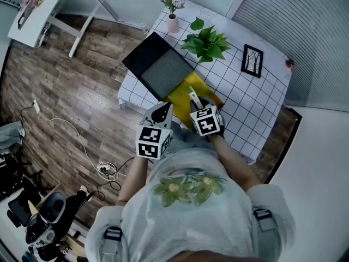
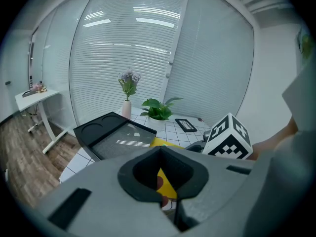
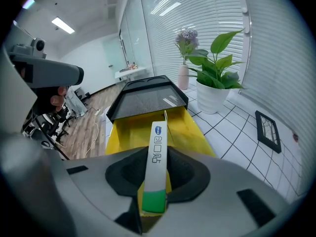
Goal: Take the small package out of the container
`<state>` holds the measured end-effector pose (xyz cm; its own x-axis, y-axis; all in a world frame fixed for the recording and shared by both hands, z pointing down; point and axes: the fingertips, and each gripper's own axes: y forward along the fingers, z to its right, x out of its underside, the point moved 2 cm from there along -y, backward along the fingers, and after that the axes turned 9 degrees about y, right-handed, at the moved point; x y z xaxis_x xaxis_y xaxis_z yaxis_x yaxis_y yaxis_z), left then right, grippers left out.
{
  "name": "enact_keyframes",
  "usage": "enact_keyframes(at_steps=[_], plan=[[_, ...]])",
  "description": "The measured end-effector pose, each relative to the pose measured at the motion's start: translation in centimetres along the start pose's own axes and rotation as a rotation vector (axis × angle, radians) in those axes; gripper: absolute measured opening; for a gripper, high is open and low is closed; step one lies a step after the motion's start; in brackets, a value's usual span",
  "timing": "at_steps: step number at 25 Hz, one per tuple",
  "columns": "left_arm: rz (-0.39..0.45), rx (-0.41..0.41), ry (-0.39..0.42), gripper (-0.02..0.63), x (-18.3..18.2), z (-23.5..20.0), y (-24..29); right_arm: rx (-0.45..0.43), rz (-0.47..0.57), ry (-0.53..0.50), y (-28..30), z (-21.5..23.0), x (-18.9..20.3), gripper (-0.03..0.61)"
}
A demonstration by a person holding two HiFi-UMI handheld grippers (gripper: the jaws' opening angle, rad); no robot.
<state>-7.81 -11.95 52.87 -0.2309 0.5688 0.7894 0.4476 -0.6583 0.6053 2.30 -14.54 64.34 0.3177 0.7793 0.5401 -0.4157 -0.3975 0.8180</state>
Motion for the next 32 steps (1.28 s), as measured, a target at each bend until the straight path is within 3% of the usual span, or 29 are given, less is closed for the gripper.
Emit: enact_keyframes(at_steps=[32], plan=[[0.035,0.028,0.063,0.006,-2.0,2.1,0.2,-0.030,0.106,-0.065,-4.9,-0.1,-2.0,0.091]])
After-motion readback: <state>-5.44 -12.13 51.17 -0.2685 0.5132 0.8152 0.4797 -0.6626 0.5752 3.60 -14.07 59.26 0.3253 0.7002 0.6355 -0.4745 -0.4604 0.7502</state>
